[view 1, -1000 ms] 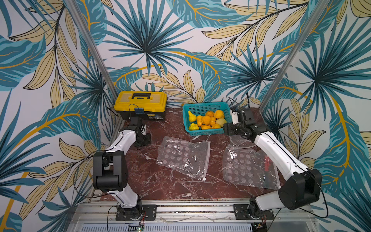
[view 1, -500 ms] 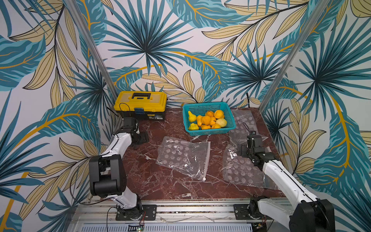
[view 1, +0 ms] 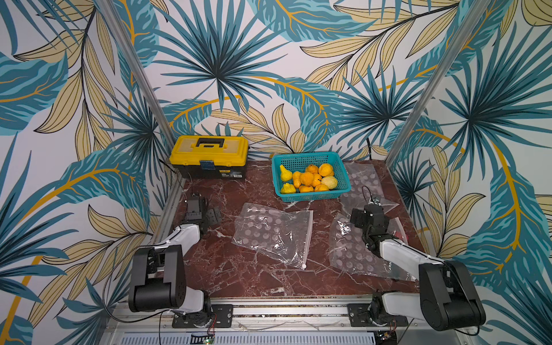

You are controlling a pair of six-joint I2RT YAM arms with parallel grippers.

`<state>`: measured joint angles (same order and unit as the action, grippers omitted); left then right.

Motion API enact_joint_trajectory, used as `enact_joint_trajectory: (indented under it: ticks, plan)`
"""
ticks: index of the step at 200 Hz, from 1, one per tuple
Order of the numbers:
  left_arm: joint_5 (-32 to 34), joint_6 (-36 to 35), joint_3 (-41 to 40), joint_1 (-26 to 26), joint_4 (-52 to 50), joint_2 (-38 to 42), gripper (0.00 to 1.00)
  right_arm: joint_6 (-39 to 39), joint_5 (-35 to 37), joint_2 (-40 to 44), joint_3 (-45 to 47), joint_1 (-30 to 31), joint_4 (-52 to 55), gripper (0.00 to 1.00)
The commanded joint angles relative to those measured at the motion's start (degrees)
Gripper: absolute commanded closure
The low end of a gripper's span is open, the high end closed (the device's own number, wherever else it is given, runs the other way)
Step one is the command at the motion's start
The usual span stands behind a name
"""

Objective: Open the zip-top bag and take out the pear
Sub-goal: Reset both arms

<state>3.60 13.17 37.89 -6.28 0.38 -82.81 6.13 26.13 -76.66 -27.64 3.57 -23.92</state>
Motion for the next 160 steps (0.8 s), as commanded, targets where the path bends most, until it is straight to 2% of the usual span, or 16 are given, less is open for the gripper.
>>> enact_joint_trajectory:
  ticks: [1, 18, 30, 61, 114, 140, 160]
  plan:
    - [-6.7, -5.0, -2.1, 0.3, 13.9, 0.4, 0.0, -4.4, -2.7, -3.5, 2.6, -0.9, -16.7, 0.01]
    - [-8.2, -8.7, -4.4, 0.5, 20.9, 0.7, 0.0, -4.1, -5.4, -7.5, 3.4, -2.1, -22.0, 0.01]
    - [-7.5, -10.1, -6.1, 0.4, 25.8, 0.8, 0.01, -2.7, -7.0, -6.4, 3.6, -3.1, -19.9, 0.01]
    - [-11.2, -9.5, -5.3, -0.8, 25.8, -0.1, 0.0, -3.8, -8.9, -8.7, 5.7, -3.4, -26.0, 0.01]
    - [-13.6, -7.4, -8.3, -0.6, 27.6, 2.6, 0.0, -3.5, -8.8, -8.6, 5.5, -3.4, -25.4, 0.01]
    - [-14.0, -9.1, -8.8, -0.8, 34.0, -0.4, 0.0, -3.5, -8.8, -8.5, 5.5, -3.4, -25.4, 0.01]
    - [-15.9, -9.9, -7.4, -0.7, 33.9, -3.2, 0.0, -3.5, -8.7, -8.5, 5.5, -3.4, -25.5, 0.0]
